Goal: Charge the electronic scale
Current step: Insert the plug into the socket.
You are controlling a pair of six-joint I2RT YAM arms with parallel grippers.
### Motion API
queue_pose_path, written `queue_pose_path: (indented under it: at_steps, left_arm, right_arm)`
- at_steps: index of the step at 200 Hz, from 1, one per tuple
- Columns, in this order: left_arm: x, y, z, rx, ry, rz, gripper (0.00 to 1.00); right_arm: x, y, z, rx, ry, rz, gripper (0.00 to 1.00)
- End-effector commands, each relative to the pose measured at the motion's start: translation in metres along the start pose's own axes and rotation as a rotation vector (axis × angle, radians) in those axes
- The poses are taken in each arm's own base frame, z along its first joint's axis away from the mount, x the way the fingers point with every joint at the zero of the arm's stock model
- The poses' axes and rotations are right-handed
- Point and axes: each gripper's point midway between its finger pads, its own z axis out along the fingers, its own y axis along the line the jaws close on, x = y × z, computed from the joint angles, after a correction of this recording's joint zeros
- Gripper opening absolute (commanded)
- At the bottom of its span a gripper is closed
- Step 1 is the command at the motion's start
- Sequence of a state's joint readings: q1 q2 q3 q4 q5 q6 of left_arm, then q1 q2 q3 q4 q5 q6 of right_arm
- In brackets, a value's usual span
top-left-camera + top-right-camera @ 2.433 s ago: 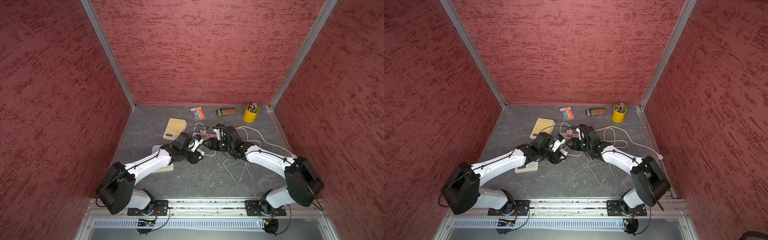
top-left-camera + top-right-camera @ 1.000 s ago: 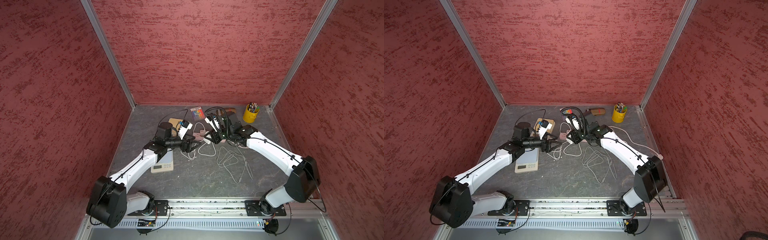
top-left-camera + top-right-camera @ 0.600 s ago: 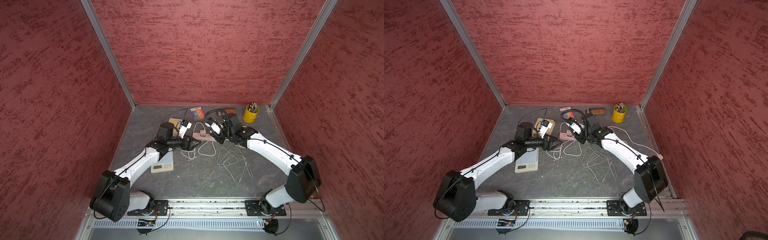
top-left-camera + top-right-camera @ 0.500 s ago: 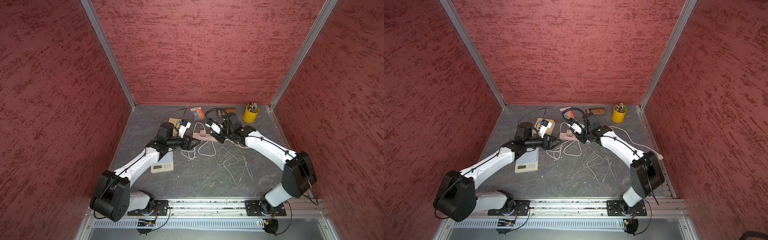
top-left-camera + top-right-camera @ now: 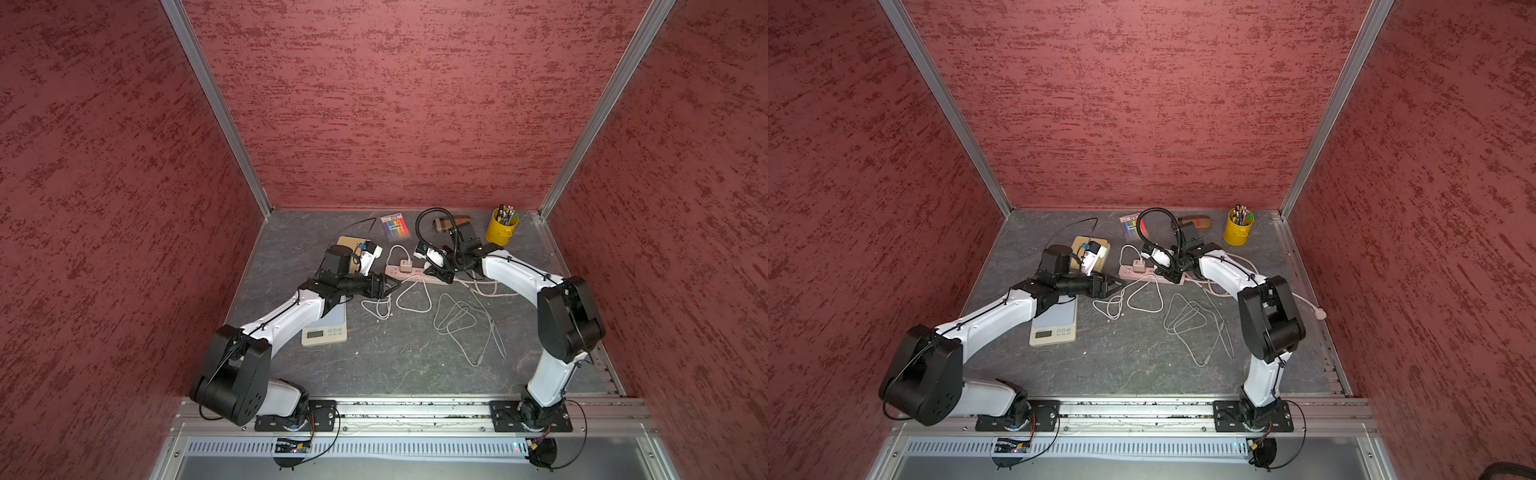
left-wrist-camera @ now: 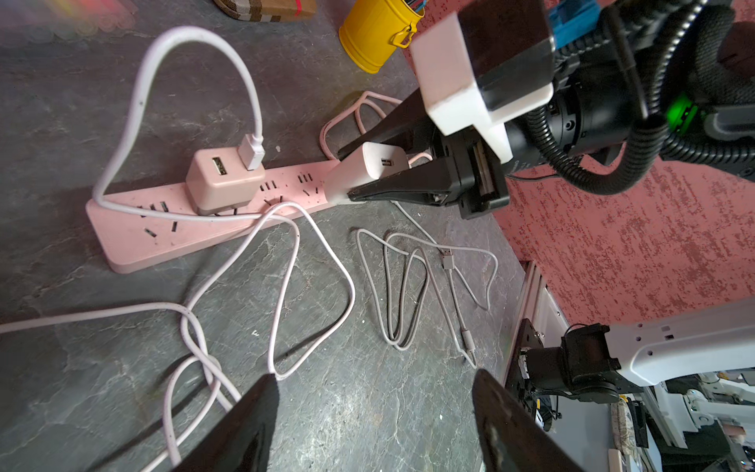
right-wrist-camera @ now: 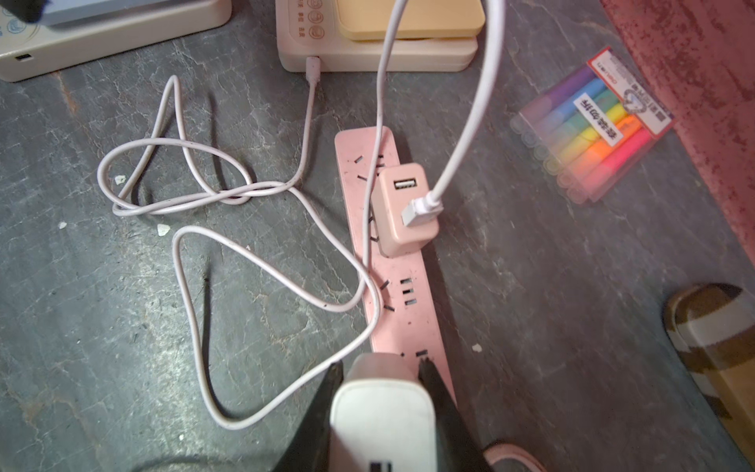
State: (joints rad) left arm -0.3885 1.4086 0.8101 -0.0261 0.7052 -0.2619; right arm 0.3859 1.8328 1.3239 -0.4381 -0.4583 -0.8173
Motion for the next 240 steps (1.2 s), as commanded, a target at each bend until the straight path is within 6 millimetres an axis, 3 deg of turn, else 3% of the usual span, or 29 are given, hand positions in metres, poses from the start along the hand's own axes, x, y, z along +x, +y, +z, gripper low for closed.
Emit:
queue_pose_path:
  at_steps: [1, 36, 98, 240]
  left_arm:
    - [-0.005, -0.006, 0.012, 0.014, 0.002, 0.028, 0.75]
    - [0.005, -0.007, 0.030, 0.020, 0.061, 0.024, 0.74]
    - [0.008, 0.001, 0.039, 0.000, 0.090, 0.025, 0.74]
    - [0.009, 0.006, 0.048, -0.002, 0.124, 0.012, 0.73]
  right_arm:
    - [-0.007, -0.007, -0.002, -0.041, -0.052, -0.060, 0.00]
    - [0.001, -0.016, 0.003, -0.056, -0.043, -0.079, 0.00]
    - [0.022, -0.020, 0.018, -0.099, 0.018, -0.096, 0.00]
    - [0.010, -0.018, 0.028, -0.170, -0.083, -0.086, 0.00]
